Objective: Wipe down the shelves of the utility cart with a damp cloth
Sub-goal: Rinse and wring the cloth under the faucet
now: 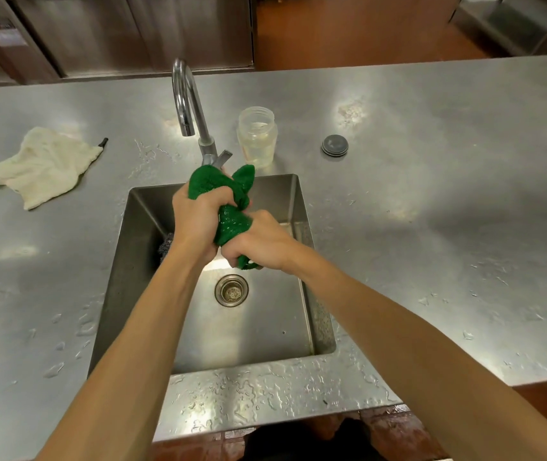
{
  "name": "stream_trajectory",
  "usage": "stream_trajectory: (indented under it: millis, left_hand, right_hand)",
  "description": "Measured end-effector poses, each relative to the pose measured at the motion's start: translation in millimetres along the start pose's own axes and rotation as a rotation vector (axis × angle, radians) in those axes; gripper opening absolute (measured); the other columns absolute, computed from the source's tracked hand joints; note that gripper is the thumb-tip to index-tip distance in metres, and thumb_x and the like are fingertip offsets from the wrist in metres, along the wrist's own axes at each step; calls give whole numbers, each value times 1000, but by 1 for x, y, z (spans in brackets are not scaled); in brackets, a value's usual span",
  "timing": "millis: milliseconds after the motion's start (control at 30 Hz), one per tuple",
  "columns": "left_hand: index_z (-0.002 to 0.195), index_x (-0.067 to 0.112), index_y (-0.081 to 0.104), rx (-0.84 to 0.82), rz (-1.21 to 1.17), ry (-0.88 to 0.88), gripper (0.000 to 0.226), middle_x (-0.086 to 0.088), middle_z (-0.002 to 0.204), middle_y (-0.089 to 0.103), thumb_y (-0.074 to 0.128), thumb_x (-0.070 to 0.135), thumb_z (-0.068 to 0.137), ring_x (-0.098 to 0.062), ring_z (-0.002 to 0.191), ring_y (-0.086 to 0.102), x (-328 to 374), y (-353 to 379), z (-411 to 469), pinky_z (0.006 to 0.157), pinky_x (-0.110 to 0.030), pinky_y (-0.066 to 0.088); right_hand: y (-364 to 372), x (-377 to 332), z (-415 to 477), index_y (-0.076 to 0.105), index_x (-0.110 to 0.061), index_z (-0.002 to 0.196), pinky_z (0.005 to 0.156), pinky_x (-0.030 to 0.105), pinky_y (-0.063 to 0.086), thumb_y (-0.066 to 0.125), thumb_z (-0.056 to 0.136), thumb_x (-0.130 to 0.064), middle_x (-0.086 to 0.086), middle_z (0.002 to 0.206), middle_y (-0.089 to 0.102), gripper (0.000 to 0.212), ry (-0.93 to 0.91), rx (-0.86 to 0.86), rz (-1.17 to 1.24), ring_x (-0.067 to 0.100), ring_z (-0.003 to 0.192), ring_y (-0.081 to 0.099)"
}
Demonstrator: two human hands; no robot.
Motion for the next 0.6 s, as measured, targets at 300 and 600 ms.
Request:
stream_trajectory:
  millis: [300, 600]
  left_hand:
    - [86, 11, 65, 337, -166, -168, 19, -8, 79, 65, 70, 0, 72, -26, 73, 65, -25, -10, -3, 61, -33, 57]
    - [91, 14, 68, 153, -140, -475, 17, -8, 85, 74, 59, 29, 94, -22, 83, 71, -44, -26, -8, 82, -41, 61]
  right_hand:
    - [1, 24, 9, 52, -23, 106, 69, 27, 48, 80, 61, -23, -2, 102, 56, 53, -56, 241, -320, 13, 85, 58]
    - [-10, 36, 0, 56, -18, 119, 95, 28, 45, 79, 74, -9, 6, 138, 37, 52, -293, 526, -418, 25, 121, 49]
Point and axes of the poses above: each hand's wrist, its own z-axis towards the middle knuckle, its own y-axis out of the palm, x = y × z, the point moved 2 cm from there along z, towards the middle knuckle
